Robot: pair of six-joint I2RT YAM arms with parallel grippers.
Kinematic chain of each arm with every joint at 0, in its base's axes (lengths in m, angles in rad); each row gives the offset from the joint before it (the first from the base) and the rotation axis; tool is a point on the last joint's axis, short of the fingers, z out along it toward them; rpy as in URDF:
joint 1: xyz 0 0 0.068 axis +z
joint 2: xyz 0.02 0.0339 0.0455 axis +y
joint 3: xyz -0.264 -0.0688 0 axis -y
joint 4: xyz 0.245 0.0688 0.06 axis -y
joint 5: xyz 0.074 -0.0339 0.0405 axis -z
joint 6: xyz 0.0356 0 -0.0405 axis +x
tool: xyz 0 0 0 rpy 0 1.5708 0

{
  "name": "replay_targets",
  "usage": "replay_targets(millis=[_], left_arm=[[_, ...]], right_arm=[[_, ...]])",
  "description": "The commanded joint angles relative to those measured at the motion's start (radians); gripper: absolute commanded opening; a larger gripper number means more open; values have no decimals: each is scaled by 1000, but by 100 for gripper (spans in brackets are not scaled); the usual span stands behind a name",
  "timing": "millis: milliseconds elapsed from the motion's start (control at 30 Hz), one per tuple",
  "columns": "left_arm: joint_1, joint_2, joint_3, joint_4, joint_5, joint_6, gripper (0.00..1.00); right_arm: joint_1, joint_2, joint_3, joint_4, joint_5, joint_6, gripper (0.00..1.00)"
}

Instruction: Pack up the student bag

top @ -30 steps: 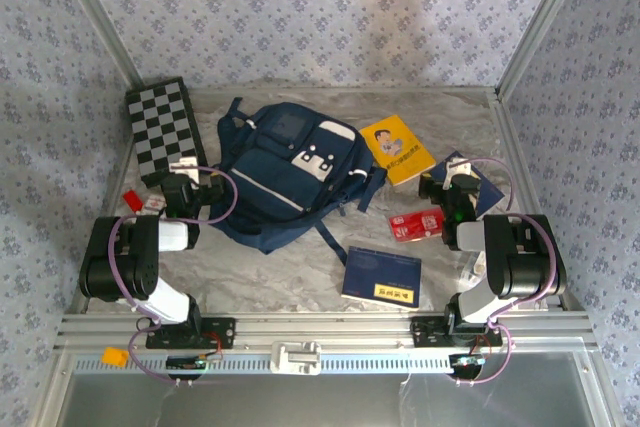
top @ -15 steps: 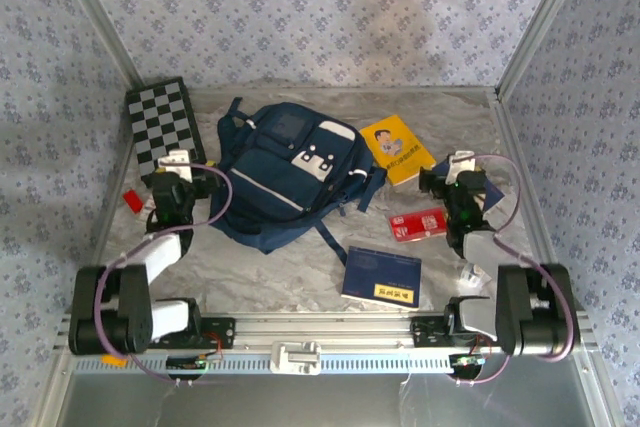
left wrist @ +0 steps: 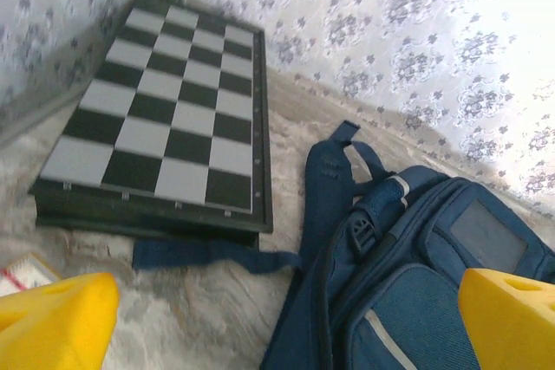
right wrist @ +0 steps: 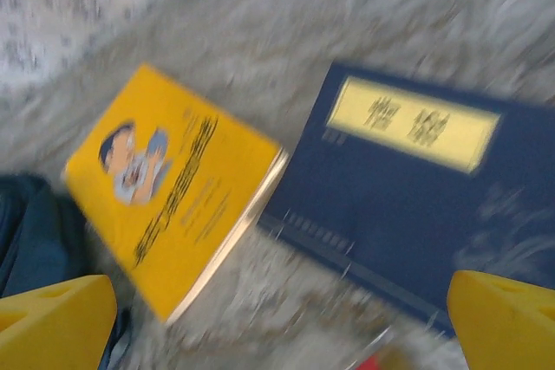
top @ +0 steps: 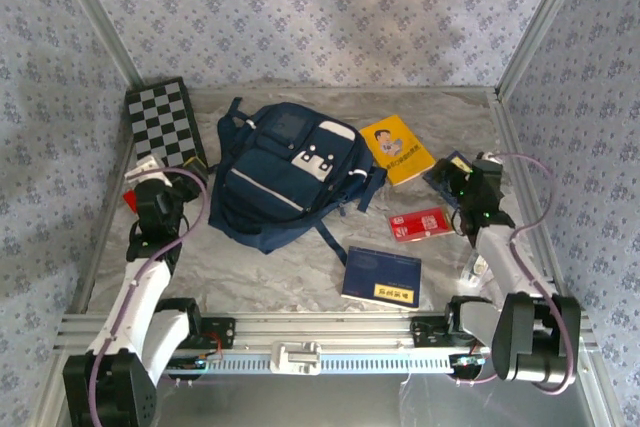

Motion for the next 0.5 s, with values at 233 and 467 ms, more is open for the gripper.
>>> replay_targets(millis=[233, 467], left_arm=[[0, 37, 152, -461, 346, -219, 100], [-249, -10, 116, -524, 361, -302, 100]], right_arm=[[438, 155, 170, -225, 10, 186, 100], [585, 316, 242, -177, -77, 280, 100]])
